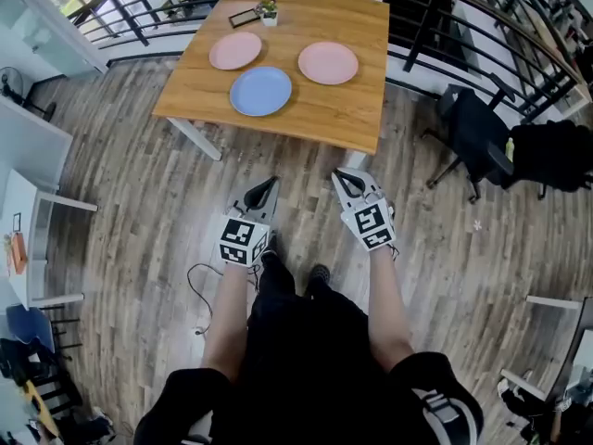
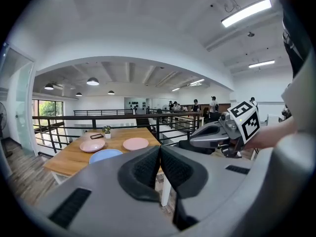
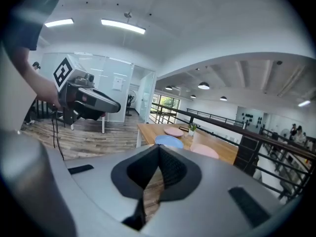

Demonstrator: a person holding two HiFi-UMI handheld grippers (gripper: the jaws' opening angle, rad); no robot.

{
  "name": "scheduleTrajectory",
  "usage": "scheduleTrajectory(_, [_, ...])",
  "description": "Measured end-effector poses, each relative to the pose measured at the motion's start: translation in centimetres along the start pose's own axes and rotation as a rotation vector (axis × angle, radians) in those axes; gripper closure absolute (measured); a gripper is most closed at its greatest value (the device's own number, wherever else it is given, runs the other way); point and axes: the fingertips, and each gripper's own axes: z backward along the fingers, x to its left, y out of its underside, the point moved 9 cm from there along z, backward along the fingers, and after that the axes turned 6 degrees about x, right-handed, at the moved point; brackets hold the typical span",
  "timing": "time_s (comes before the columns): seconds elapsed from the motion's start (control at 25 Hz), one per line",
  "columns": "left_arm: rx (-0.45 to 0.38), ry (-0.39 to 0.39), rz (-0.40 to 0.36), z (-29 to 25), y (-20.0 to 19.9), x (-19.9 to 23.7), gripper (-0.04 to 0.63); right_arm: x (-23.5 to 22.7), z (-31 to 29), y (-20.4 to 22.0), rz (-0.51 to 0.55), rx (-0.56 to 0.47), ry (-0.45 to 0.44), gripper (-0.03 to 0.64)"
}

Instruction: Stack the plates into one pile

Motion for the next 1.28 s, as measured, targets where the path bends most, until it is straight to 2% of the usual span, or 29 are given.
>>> scheduleTrajectory(0.28, [-0.002, 0.010, -0.014, -0.1, 0.0, -0.2, 0.569, 0.0, 0.2, -0.1, 0.008, 0.000, 0.027, 0.607])
scheduleTrajectory(0.6, [-0.027, 0.026, -0.036, 0.0, -0.3, -0.2, 0.569, 0.6, 0.1, -0.8, 0.038, -0.014, 0.005, 0.607])
scheduleTrajectory(1.0, [-0.074, 0.023, -0.036, 0.3, -1.2, 1.5, 0.566, 0.9, -0.6, -1.8, 0.051, -0.020, 0.028, 0.549])
scheduleTrajectory(1.12, [-0.057, 0.043, -0.052, 0.2, -0.9, 1.9, 0.564, 1.2, -1.4, -2.0, 0.041, -0.016, 0.036, 0.500])
scheduleTrajectory(1.2, [-0.043, 0.056, -0.065, 0.0, -0.6, 2.3, 0.546, 1.4, -1.9, -2.0, 0.036, -0.012, 0.043, 0.469])
scheduleTrajectory(1.28, [-0.038, 0.065, -0.068, -0.2, -0.4, 2.8, 0.500, 1.6, -2.5, -2.1, 0.032, -0.009, 0.050, 0.452])
